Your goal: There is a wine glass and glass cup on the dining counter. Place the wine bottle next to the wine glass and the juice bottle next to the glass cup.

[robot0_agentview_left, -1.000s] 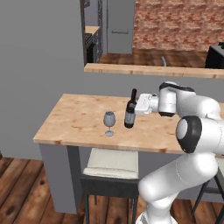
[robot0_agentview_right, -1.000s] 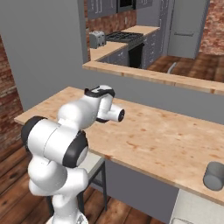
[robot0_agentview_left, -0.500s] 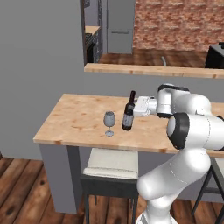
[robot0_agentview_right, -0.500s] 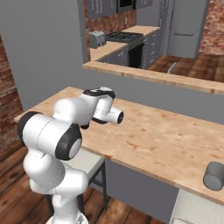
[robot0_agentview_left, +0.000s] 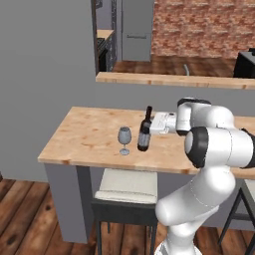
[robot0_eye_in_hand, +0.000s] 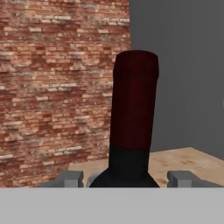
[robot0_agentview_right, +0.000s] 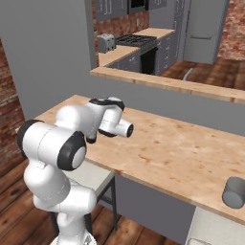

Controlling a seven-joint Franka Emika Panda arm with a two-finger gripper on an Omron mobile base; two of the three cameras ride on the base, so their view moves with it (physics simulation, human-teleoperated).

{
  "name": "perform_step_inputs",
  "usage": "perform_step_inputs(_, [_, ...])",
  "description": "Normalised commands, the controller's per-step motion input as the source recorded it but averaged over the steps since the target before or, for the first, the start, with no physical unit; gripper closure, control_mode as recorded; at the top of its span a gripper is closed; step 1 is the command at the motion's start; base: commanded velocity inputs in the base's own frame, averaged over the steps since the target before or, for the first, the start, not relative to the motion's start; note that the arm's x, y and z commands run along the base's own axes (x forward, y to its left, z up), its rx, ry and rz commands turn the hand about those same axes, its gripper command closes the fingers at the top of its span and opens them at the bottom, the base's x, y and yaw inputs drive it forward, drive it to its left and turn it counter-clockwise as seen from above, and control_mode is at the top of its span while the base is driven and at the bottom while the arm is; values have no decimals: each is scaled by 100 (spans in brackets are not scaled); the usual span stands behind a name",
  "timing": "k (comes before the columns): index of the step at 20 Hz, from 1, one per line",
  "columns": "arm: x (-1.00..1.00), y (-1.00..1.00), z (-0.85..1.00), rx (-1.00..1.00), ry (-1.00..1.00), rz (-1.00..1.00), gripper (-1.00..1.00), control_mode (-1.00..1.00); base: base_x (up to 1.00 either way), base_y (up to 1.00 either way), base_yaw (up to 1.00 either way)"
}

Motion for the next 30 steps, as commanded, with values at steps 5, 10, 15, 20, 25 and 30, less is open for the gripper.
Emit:
perform_step_inputs(5, [0, 11, -11, 0, 0, 2, 100, -100, 0, 0, 0])
perform_step_inputs(10, [0, 9, -13, 0, 0, 3, 100, -100, 0, 0, 0])
perform_step_inputs(15, [1, 4, -16, 0, 0, 4, 100, -100, 0, 0, 0])
perform_step_inputs(20, [3, 1, -13, -2, 0, 4, 100, -100, 0, 0, 0])
perform_step_inputs(25, [0, 2, -13, -3, 0, 4, 100, -100, 0, 0, 0])
perform_step_inputs(30, [1, 2, -9, -4, -3, 1, 100, -100, 0, 0, 0])
